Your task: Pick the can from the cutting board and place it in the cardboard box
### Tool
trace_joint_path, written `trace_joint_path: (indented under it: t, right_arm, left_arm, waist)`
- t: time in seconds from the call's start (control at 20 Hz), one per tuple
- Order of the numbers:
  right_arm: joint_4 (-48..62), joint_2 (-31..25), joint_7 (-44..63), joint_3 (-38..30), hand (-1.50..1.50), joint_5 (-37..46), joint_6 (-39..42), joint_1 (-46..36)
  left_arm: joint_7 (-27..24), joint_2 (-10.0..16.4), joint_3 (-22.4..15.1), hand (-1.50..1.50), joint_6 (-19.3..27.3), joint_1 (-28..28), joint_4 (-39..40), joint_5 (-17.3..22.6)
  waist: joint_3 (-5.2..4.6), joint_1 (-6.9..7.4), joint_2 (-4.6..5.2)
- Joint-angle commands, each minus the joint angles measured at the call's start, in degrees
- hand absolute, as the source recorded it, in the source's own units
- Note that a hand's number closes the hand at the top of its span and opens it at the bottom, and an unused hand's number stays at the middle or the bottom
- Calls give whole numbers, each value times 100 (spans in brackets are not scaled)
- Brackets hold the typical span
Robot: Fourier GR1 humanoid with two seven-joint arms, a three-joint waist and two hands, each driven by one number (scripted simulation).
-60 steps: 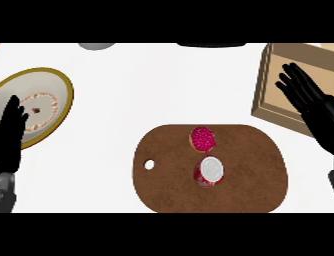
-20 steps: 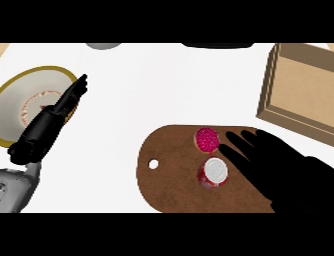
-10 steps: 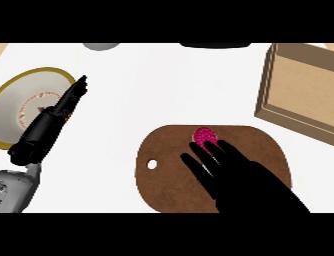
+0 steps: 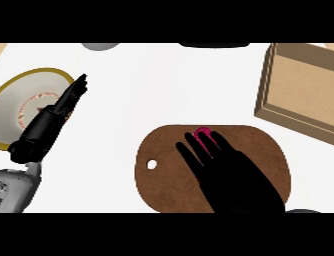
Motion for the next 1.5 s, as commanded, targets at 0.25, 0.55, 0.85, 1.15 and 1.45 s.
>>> trace_joint_path:
  t: [0.25, 0.55, 0.85, 1.15, 1.45]
  right_arm:
    - [617, 620, 606, 235, -150, 816, 422, 153]
    - [943, 722, -183, -123, -150, 1284, 475, 486]
    - [872, 729, -756, -307, -150, 1720, 643, 1151]
    - [1439, 915, -955, -342, -150, 2373, 606, 1182]
    - [1601, 1116, -1421, -549, -150, 2839, 489, 1579]
  left_arm:
    - [-235, -92, 128, 0, -120, 73, 195, -188]
    - [-158, -354, 61, 0, -60, 242, -39, -431]
    - [-209, -551, 256, 0, -91, 68, 144, -636]
    - [-139, -284, 664, 0, -587, 110, 46, -317]
    - [291, -619, 628, 0, -560, -201, -72, -525]
  waist:
    - [1, -18, 9]
    - [5, 11, 8]
    - [5, -18, 12]
    - [5, 4, 10]
    - [6, -12, 13]
